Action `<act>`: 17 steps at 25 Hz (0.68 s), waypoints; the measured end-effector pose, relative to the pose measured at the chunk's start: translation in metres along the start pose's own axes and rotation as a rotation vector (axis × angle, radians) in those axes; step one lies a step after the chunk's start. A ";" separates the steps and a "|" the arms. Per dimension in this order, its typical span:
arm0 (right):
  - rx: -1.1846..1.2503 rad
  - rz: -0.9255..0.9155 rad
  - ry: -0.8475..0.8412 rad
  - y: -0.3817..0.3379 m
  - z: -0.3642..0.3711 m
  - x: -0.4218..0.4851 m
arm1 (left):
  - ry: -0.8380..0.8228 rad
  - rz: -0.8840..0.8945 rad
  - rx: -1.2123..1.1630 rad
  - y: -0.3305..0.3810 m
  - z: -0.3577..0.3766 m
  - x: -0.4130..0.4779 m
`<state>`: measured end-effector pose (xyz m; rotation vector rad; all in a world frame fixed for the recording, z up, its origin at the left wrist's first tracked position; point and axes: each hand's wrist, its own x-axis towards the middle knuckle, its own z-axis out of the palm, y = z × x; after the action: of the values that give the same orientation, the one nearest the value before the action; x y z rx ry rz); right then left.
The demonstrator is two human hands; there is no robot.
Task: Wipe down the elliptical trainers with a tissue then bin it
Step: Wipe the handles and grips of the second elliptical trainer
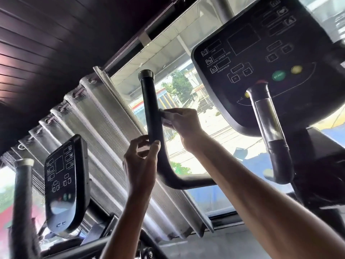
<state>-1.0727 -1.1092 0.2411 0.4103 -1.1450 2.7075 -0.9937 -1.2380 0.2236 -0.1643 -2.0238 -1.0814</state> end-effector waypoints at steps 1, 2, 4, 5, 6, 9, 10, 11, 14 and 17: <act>-0.030 -0.005 -0.017 0.004 -0.003 -0.003 | -0.001 0.000 -0.001 0.000 0.000 0.000; -0.033 -0.005 -0.020 0.005 -0.004 -0.001 | 0.005 0.004 -0.001 0.001 0.001 -0.001; 0.037 0.002 0.012 -0.004 0.007 0.017 | 0.017 0.006 -0.002 0.002 0.002 -0.001; 0.089 0.008 0.023 -0.011 0.014 0.031 | 0.016 0.000 -0.006 0.002 0.003 -0.002; 0.143 0.016 0.034 -0.017 0.022 0.046 | 0.014 -0.008 -0.010 0.002 0.003 -0.003; 0.156 -0.008 0.085 -0.031 0.040 0.077 | 0.002 -0.020 -0.023 0.000 0.002 -0.004; 0.122 -0.028 0.106 -0.030 0.042 0.082 | 0.001 -0.024 -0.035 -0.001 0.002 -0.004; 0.067 -0.048 0.120 -0.030 0.041 0.081 | 0.006 -0.028 -0.048 -0.002 0.003 -0.004; -0.078 -0.108 0.091 -0.017 0.026 0.061 | 0.011 -0.037 -0.083 -0.005 0.003 -0.008; -0.178 -0.152 0.013 -0.001 -0.001 0.014 | -0.021 -0.024 -0.114 -0.011 0.002 -0.015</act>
<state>-1.0857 -1.1067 0.2453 0.4331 -1.2827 2.4522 -0.9907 -1.2397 0.2051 -0.2117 -1.9885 -1.2153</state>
